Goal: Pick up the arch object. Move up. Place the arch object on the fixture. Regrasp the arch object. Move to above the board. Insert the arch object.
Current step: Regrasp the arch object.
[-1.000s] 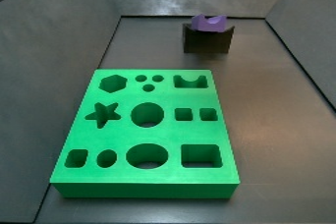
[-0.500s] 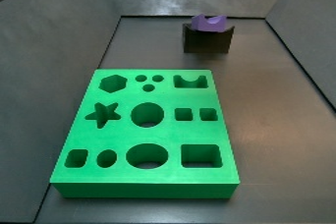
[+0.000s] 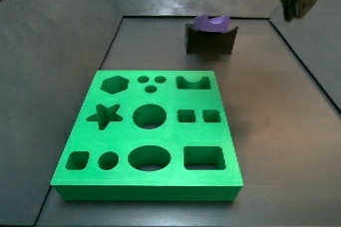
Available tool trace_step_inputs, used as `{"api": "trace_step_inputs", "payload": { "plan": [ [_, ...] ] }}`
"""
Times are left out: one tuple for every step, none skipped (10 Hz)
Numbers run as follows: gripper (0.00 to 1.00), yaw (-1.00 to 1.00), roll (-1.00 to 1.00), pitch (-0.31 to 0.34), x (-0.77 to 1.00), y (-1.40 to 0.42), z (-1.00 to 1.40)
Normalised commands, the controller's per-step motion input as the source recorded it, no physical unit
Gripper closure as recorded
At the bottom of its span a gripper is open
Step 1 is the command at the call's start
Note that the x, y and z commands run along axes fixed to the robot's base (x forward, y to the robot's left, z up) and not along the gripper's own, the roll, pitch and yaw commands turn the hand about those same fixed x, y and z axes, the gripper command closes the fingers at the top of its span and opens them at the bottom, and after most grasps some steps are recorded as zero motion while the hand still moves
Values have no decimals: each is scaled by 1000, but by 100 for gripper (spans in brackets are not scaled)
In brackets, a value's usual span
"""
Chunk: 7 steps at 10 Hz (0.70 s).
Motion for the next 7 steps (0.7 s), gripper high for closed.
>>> {"api": "trace_step_inputs", "payload": {
  "plan": [
    [0,-15,67,-177,67,33,-1000],
    [0,-55,61,-159,68,31,-1000],
    [0,-78,57,-138,67,31,-1000],
    [0,-95,52,-103,60,26,-932],
    [0,-99,49,-89,54,22,-818],
    [0,-91,48,-44,36,12,-538],
    [0,-85,48,-27,32,8,-427]
  ]
}}
